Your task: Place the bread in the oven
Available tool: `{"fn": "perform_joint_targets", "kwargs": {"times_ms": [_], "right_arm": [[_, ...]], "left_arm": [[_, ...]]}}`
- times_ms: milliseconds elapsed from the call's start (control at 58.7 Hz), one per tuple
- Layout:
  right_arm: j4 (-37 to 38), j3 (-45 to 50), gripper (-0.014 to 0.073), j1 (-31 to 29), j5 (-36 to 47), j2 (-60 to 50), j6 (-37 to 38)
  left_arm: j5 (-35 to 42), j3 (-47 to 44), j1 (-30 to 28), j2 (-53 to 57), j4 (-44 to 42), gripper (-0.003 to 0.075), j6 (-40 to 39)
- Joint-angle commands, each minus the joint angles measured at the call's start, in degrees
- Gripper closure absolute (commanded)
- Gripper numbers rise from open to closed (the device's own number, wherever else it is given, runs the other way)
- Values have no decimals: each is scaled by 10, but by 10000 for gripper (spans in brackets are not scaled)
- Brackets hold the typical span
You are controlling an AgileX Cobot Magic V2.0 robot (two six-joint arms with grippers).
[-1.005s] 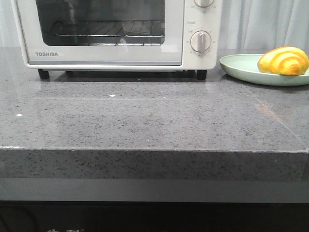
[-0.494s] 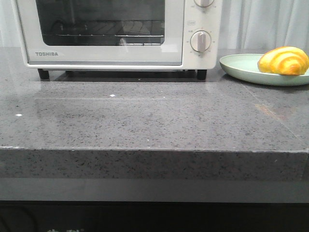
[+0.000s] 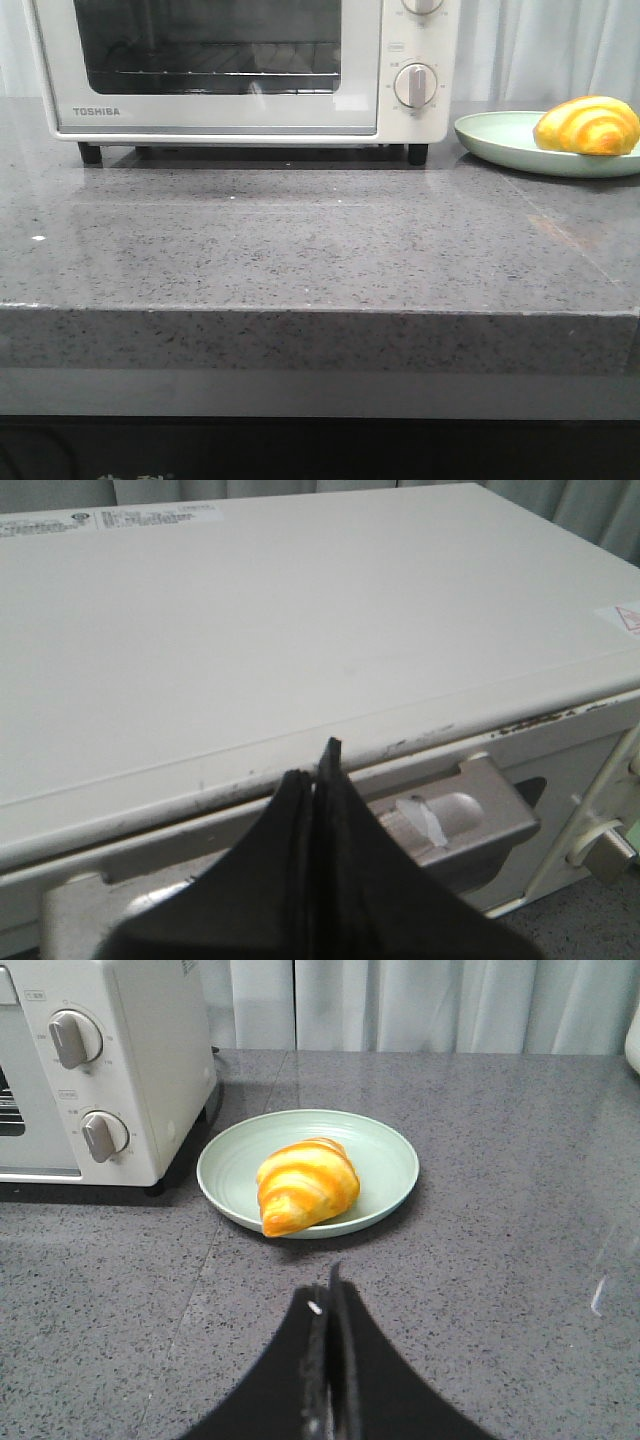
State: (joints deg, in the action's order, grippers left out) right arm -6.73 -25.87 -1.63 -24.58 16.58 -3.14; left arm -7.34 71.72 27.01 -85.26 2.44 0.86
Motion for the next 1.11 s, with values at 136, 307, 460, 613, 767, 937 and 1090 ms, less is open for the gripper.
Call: {"fn": "perform_joint_targets", "kwargs": {"times_ms": [136, 307, 460, 613, 767, 937, 1090], "right_arm": [[1, -21, 660, -2, 44, 9, -1], [1, -21, 660, -2, 44, 9, -1], [1, -21, 660, -2, 44, 9, -1], [1, -21, 660, -2, 44, 9, -1], [1, -21, 660, -2, 43, 9, -1], [1, -21, 660, -2, 43, 9, -1], [1, -21, 660, -2, 43, 9, -1]], "left_arm": [[24, 21, 5, 17, -4, 741, -3], [-44, 21, 13, 19, -1, 741, -3], [-157, 21, 36, 25, 0, 741, -3], [-253, 17, 65, 54, 0, 741, -3], [-253, -19, 89, 120, 0, 741, -3], [-195, -92, 90, 217, 0, 741, -9], [-128, -173, 89, 290, 0, 741, -9]]}}
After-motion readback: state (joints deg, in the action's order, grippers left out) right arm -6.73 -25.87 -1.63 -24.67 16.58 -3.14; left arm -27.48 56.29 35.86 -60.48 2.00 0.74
